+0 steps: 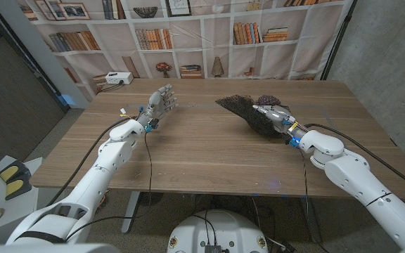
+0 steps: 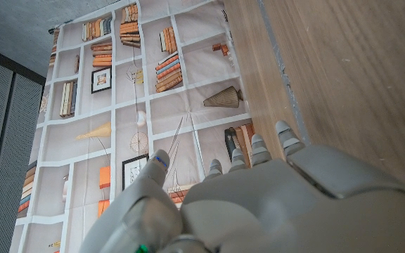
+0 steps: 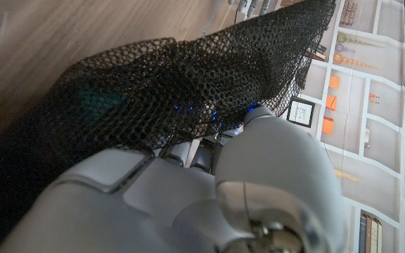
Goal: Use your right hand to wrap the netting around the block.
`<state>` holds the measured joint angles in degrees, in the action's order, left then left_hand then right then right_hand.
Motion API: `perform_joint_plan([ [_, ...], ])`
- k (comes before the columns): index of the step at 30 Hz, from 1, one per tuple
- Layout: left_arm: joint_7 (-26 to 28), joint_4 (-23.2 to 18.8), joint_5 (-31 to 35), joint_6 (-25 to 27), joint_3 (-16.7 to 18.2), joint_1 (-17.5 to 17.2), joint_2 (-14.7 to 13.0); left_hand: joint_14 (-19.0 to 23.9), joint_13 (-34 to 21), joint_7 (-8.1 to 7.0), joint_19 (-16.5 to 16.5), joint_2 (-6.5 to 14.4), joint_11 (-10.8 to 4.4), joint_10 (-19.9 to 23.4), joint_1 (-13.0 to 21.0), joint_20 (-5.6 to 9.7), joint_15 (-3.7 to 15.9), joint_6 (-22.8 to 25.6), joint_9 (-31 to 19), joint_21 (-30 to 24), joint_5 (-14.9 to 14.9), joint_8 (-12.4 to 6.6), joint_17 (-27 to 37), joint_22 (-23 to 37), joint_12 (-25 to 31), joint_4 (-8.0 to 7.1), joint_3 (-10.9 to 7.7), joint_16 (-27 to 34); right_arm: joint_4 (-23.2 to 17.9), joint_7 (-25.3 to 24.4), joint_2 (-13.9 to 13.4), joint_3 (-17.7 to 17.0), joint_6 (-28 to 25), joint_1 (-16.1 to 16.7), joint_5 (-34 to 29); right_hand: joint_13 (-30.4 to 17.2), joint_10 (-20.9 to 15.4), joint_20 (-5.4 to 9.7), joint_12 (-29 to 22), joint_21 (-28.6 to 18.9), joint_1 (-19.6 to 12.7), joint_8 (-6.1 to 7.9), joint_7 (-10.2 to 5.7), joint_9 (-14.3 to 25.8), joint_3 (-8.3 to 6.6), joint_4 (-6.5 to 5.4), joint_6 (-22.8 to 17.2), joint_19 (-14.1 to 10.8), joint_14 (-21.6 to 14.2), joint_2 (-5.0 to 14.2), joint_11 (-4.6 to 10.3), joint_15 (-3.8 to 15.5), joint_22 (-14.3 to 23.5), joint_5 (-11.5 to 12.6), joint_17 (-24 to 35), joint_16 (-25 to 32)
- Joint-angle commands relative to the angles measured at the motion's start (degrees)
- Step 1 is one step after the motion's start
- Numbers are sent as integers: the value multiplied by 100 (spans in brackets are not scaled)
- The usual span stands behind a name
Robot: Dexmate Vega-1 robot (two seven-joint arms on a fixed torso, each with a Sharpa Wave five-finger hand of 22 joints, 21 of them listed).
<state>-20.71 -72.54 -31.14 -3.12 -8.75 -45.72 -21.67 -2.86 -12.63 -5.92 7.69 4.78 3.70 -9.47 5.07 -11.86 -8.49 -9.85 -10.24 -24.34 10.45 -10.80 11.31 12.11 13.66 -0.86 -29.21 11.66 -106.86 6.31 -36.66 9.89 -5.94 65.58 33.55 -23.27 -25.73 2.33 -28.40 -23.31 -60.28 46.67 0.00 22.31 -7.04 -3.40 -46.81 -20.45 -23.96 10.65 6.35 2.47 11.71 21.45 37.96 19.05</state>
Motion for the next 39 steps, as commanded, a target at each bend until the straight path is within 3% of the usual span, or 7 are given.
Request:
perform_joint_plan([
  [1,3,-8,-3,-25,23,-12,8,27,-16,-30,-31,29,-5,-35,42,-34,2,-230,-10,24,6,0,14,29,-18,23,-33,3,78,-477,121,-49,392,-19,201,-23,-90,185,-46,-35,-44,30,-133,-18,-46,2,-185,-42,-73,-28,7,873,17,35,48,38],
  [23,30,-59,-17,-35,31,-65,19,32,-16,-30,-34,27,-5,-31,45,-34,-3,-235,-10,28,4,0,15,30,-15,29,-38,4,357,-1924,549,-207,570,-129,-189,-84,-59,213,-79,-85,-57,27,-149,-142,-87,-5,-157,-86,-104,-69,33,885,18,-1,114,-8],
  [39,58,-114,-7,-37,25,-81,15,36,-17,-36,-34,18,-7,-34,40,-35,3,-232,-10,32,2,-2,16,30,-16,30,-35,5,474,-2926,403,-44,-114,-283,-1058,-126,-42,270,-101,-207,-102,28,-152,-233,-138,9,-103,-295,-169,-77,21,868,27,-27,151,-56],
])
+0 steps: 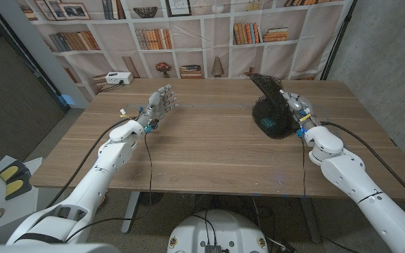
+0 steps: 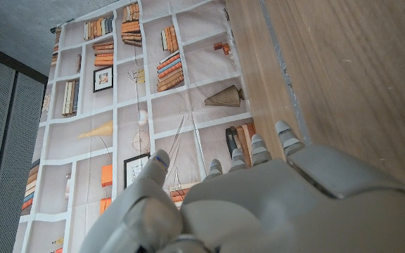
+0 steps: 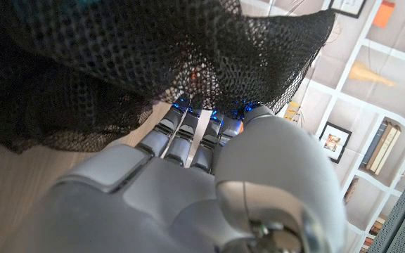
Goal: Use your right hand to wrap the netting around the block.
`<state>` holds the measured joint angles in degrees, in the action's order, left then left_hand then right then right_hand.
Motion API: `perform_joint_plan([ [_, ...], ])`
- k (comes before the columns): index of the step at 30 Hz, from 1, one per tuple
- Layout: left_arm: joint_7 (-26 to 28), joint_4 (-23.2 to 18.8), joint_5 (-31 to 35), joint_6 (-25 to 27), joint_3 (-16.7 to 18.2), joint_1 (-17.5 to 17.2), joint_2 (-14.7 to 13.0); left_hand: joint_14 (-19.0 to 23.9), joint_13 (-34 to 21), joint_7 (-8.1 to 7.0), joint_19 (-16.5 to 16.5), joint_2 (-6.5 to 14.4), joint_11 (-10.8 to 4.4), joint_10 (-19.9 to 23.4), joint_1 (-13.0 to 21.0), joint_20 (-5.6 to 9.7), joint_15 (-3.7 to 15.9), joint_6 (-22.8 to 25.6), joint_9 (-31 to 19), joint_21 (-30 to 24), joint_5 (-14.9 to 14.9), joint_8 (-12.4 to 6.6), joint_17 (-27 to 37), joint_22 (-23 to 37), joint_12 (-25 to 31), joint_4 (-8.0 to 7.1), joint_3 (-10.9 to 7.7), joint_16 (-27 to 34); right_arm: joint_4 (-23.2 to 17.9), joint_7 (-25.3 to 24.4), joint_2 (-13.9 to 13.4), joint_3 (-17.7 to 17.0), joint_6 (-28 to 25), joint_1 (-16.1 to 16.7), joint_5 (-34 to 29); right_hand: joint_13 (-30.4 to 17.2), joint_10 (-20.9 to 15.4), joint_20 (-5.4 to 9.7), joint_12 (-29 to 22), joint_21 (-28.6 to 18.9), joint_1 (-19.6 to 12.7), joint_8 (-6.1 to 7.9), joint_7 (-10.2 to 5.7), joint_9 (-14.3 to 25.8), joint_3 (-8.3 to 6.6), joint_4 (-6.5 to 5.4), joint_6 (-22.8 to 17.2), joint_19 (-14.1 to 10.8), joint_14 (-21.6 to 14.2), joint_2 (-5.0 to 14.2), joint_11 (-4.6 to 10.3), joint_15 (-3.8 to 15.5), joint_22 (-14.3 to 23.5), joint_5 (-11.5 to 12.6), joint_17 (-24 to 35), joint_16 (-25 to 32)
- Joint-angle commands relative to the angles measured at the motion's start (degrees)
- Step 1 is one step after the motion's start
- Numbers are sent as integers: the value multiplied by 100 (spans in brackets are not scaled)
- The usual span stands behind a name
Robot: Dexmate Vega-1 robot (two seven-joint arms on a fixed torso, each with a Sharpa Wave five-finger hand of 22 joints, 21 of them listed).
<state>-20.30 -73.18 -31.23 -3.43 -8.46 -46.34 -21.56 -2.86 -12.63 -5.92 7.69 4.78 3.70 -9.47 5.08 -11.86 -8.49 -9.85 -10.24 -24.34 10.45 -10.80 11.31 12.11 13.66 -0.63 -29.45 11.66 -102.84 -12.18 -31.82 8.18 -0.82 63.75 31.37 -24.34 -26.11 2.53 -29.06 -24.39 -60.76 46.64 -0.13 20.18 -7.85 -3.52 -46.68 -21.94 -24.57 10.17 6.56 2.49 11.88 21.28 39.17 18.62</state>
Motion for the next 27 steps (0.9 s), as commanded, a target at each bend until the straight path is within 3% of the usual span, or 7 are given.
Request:
perform_joint_plan([
  [1,20,-50,0,-9,-4,-19,9,35,-17,-33,-34,16,-2,-36,39,-35,1,-226,-10,32,1,-4,17,30,-17,7,-10,4,73,-1149,-99,155,-691,-114,-928,-25,-10,284,-42,-138,-55,30,-133,-36,-59,21,-111,-224,-117,-34,0,861,15,-17,39,-16],
  [4,9,-45,-1,-10,-10,-13,10,39,-17,-35,-35,11,1,-35,36,-36,1,-223,-10,33,1,-5,17,30,-17,6,-7,6,60,-1354,-163,229,-943,-150,-1176,-35,-33,311,-59,-230,-96,28,-109,-64,-80,49,-105,-393,-193,-31,-11,863,33,-23,60,4],
  [18,15,-26,23,-31,-38,20,29,43,-17,-36,-35,-13,-17,-30,17,-37,-6,-212,-10,36,-2,-8,20,31,-14,2,9,8,-13,-2775,27,604,-2265,-429,-2461,-63,-210,280,-150,-341,-152,47,-31,-118,-111,85,-87,-463,-423,-38,-38,903,68,-52,105,40],
  [24,23,-2,39,-41,-48,54,40,43,-17,-39,-30,-21,-11,-24,10,-37,-8,-209,-10,39,-2,-8,21,32,-12,0,15,8,-74,-3048,-200,1257,-3370,-791,-3534,-73,-318,205,-199,-365,-193,66,-32,-143,-127,118,-114,-447,-506,-41,-57,879,71,-66,138,66],
  [26,24,10,39,-43,-47,66,45,49,-17,-39,-28,-24,-14,-25,7,-37,-11,-208,-10,41,-2,-8,22,32,-12,-1,18,10,-78,-2935,-377,1526,-3618,-917,-3893,-61,-363,114,-214,-401,-258,93,-37,-167,-131,183,-195,-497,-581,-72,-106,846,70,-77,181,115],
  [27,15,26,41,-41,-51,81,45,50,-17,-40,-28,-25,-14,-28,6,-37,-12,-209,-10,41,-2,-8,22,32,-14,-1,19,11,-107,-2793,-552,1847,-3971,-1077,-4259,-50,-387,48,-221,-434,-314,96,-37,-190,-141,236,-227,-553,-620,-88,-149,808,69,-81,203,139],
])
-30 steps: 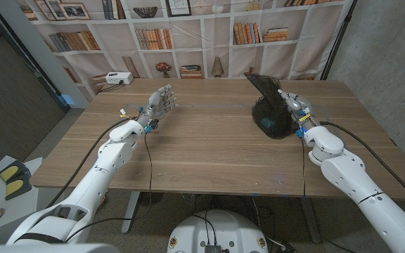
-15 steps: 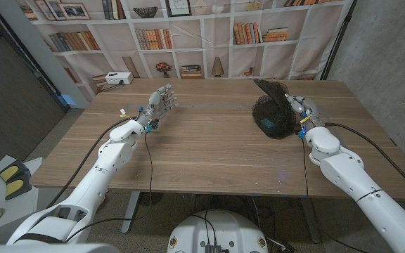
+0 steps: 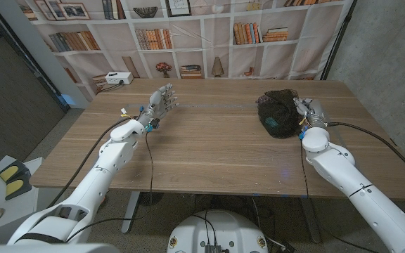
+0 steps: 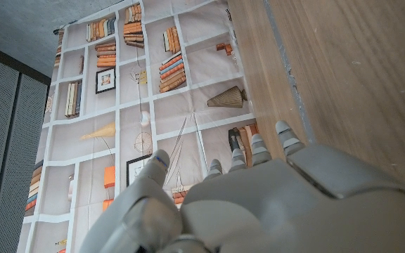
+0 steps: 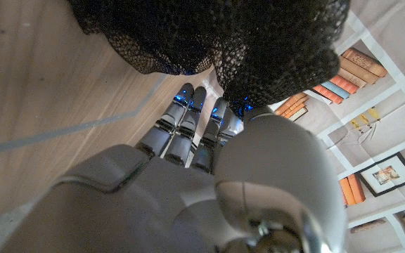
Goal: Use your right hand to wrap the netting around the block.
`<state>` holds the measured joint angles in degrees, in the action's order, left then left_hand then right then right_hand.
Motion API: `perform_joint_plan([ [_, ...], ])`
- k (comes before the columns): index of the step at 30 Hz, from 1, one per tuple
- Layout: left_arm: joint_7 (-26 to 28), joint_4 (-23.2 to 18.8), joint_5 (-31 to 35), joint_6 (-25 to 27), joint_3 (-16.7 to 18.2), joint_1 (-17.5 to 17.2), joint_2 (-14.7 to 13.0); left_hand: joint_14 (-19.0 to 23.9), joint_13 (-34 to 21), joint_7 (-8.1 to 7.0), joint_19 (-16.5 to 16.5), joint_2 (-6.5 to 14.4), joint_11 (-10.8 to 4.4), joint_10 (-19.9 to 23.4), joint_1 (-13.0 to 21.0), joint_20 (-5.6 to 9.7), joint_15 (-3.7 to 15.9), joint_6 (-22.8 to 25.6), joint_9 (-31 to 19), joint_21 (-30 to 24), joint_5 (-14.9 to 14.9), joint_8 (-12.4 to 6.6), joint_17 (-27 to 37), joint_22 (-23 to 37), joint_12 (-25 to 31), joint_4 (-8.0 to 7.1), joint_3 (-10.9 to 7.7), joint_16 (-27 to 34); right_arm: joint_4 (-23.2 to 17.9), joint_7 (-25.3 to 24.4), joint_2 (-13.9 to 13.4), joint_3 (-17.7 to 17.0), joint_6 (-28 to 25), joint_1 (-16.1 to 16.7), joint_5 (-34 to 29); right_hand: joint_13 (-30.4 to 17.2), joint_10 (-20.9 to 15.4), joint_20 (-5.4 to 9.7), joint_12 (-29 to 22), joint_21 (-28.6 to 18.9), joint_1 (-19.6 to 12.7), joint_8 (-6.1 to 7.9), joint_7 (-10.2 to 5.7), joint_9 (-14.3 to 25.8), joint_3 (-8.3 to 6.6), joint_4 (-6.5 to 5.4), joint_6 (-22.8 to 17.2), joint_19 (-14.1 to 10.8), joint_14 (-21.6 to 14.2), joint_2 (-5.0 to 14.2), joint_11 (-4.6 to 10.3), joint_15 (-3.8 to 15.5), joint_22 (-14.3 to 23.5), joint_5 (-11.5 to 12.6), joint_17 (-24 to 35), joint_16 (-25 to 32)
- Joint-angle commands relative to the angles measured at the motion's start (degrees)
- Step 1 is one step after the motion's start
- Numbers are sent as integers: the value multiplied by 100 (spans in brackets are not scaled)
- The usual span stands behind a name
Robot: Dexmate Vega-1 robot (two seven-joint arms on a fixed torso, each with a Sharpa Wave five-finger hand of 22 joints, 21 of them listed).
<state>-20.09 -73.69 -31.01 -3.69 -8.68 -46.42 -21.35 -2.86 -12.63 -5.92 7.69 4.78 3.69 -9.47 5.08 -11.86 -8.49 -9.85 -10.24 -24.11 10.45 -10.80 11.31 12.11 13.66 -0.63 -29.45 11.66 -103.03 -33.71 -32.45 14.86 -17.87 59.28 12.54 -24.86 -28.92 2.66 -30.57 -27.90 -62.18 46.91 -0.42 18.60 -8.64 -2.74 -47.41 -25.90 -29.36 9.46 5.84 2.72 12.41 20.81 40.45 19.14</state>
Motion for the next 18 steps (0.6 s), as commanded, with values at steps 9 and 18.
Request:
perform_joint_plan([
  [9,-70,223,20,-63,-31,170,47,54,-18,-43,-24,-40,-5,-25,-9,-37,-19,-207,-10,23,-2,-7,24,32,-12,-5,31,12,-158,265,-808,2162,-3365,-1172,-3560,286,847,-274,569,-164,-426,-950,-542,-394,-26,653,1713,-66,67,-489,-264,491,-93,-58,-220,-220],
  [18,-209,435,-14,-143,-18,267,89,52,-18,-50,-19,-63,-9,-38,-24,-38,-21,-217,-10,27,-1,-2,25,32,-17,-7,47,11,-158,1249,-955,2803,-4117,-1627,-4251,451,2644,-506,1482,278,-259,-2734,-270,-754,107,787,4137,829,1536,-619,-759,57,-155,227,-382,-703],
])
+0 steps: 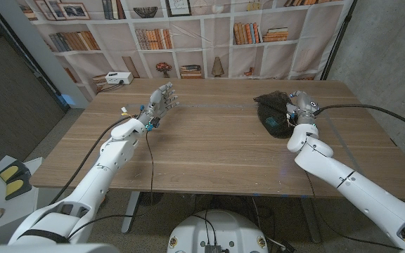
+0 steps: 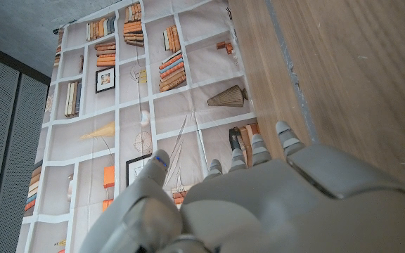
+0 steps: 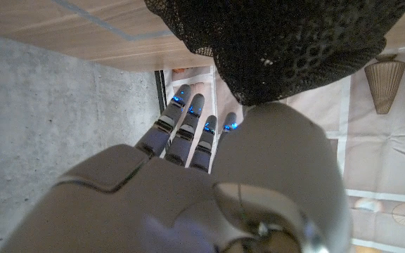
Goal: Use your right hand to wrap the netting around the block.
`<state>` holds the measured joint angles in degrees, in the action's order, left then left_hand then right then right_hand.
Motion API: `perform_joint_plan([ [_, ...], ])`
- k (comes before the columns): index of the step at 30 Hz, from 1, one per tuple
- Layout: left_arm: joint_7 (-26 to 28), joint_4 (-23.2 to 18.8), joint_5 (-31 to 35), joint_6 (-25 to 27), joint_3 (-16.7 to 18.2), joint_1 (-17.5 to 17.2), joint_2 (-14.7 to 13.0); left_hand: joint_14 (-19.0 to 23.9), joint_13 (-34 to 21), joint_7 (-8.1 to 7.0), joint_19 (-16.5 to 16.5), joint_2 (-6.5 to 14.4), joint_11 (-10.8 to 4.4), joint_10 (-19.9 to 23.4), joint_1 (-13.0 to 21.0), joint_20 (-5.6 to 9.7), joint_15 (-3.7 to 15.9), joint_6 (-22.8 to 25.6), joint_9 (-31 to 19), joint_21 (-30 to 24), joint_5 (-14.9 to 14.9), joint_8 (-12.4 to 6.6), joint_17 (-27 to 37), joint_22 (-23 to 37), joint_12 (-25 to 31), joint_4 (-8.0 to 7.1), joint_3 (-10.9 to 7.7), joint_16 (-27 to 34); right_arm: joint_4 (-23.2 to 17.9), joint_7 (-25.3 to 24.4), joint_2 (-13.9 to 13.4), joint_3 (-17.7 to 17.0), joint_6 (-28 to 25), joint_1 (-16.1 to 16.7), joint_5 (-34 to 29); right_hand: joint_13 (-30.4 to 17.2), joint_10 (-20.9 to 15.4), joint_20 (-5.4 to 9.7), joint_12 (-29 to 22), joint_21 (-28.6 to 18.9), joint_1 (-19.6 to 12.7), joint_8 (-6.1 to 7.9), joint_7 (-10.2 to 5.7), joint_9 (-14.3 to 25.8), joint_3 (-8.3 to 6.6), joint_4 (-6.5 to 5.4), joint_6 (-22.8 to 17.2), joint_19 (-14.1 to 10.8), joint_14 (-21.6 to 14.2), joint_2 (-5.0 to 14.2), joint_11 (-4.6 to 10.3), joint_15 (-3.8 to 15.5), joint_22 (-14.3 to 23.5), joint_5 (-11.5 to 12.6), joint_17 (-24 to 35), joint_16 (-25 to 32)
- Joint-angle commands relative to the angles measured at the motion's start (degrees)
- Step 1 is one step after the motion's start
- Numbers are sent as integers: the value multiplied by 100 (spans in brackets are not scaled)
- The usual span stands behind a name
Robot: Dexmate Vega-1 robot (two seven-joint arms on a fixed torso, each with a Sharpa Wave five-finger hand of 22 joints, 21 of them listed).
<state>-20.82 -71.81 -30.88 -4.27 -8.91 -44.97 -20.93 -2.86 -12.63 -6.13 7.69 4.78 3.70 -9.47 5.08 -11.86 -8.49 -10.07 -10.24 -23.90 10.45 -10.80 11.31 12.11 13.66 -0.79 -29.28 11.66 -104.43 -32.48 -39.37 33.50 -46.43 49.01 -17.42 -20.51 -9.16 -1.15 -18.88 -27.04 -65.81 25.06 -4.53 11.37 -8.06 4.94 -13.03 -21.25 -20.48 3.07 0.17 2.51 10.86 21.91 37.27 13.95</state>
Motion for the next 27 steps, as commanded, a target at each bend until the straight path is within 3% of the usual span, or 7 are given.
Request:
perform_joint_plan([
  [1,-144,263,-21,-86,4,129,45,53,-18,-36,-18,-67,0,-41,-26,-38,-20,-194,-10,6,-1,-2,25,33,-18,10,33,12,5,1197,-266,1008,-1323,-650,-1338,19,859,-157,398,265,111,-677,162,-31,60,34,848,500,844,8,-201,19,-3,140,-99,-238],
  [5,-162,319,-25,-88,12,156,57,54,-18,-36,-16,-82,-7,-39,-34,-39,-16,-195,-10,8,0,-1,26,33,-17,10,44,12,36,1379,-274,1110,-1381,-721,-1525,35,1283,-271,572,466,103,-1092,195,-28,80,92,1398,857,1491,-28,-205,-97,-11,197,-230,-371],
  [10,-181,379,-21,-117,22,184,70,61,-18,-35,-18,-101,-5,-35,-46,-38,-11,-196,-10,9,1,-1,27,33,-15,9,57,15,71,1138,-223,931,-1050,-569,-1616,57,1333,-320,574,564,70,-1169,152,-20,67,128,1359,1010,1927,-10,-210,-124,-19,213,-334,-418],
  [14,-191,411,-19,-126,31,194,75,64,-18,-35,-19,-111,-5,-29,-55,-38,-10,-192,-10,10,3,-2,27,33,-13,7,65,16,101,541,-129,509,-357,-244,-1512,132,841,-126,382,485,56,-1091,34,-9,-84,83,804,683,1567,356,-28,174,-26,115,-520,-241],
  [16,-185,423,-18,-130,37,195,80,67,-18,-35,-19,-112,-3,-29,-57,-38,-13,-190,-10,10,4,-3,27,33,-13,6,67,17,110,352,-145,385,-30,-144,-1519,172,728,-133,350,474,327,-1077,49,-2,-31,-90,621,604,1423,454,-74,114,-29,-6,-584,-205],
  [21,-196,459,-13,-152,45,205,87,62,-18,-32,-20,-116,-5,-27,-63,-38,-9,-189,-10,11,6,-3,28,33,-12,3,72,15,168,-91,-44,67,620,51,-1493,232,498,-161,287,471,722,-1067,17,7,103,-270,383,497,1203,400,-21,129,-37,-184,-696,-171],
  [27,-196,490,-9,-175,56,214,97,57,-18,-31,-19,-116,-1,-25,-70,-37,-11,-190,-10,13,9,-3,29,34,-11,-1,75,13,216,-398,96,-441,1602,300,-1046,314,210,-114,227,467,1279,-1015,-58,12,148,-611,-47,362,955,633,73,227,-34,-390,-793,-125],
])
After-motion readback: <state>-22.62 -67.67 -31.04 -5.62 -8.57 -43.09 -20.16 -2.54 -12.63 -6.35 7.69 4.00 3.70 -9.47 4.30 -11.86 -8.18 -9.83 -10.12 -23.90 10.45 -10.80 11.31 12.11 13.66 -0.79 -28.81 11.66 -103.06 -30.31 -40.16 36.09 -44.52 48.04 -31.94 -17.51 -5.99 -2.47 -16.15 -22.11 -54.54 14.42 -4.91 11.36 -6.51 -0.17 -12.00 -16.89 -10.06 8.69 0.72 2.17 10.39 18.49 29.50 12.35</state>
